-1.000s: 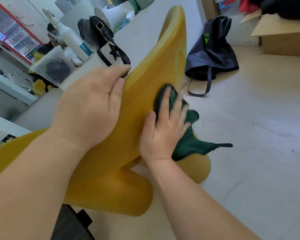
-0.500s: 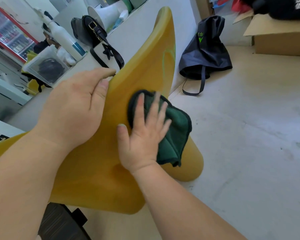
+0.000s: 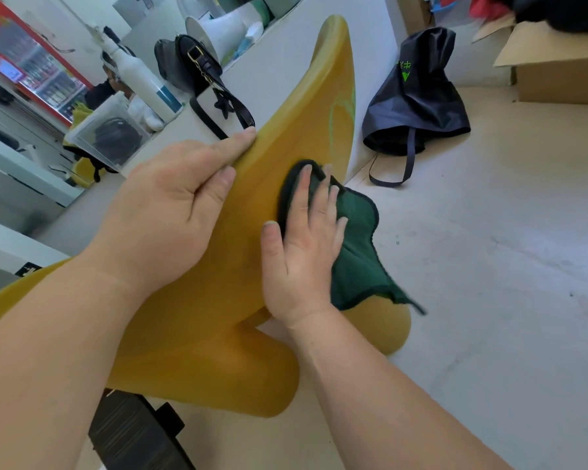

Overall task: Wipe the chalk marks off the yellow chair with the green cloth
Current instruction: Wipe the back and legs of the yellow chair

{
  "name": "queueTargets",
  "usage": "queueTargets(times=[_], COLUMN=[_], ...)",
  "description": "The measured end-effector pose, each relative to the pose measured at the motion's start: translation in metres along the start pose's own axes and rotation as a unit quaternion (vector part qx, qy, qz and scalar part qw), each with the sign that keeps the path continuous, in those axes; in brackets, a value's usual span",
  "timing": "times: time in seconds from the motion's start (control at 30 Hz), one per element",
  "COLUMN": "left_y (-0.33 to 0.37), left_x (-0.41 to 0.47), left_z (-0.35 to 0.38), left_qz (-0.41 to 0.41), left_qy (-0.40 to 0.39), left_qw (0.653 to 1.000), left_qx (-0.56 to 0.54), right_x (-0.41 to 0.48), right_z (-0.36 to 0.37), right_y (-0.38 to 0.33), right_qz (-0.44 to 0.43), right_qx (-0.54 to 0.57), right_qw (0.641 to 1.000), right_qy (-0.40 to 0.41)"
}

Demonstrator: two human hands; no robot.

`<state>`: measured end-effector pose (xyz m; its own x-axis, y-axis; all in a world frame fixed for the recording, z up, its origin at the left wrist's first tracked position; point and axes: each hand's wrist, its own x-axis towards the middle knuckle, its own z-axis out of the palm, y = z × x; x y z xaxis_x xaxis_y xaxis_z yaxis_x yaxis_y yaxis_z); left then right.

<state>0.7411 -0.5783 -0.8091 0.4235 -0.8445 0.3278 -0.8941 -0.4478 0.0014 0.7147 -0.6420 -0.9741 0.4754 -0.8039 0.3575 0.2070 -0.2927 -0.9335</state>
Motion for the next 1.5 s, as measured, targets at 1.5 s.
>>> queueTargets(times=[1.5], left_y=[-0.027], left_x=[-0.067], left_z=[-0.016], left_qz=[-0.034], left_qy=[-0.032], left_qw=[0.996], left_qx=[0.078], right_x=[-0.131], right_z=[0.071], right_y=[0.046], right_qz=[0.077], right_qx=[-0.143], right_qw=[0.975], right_qy=[-0.151])
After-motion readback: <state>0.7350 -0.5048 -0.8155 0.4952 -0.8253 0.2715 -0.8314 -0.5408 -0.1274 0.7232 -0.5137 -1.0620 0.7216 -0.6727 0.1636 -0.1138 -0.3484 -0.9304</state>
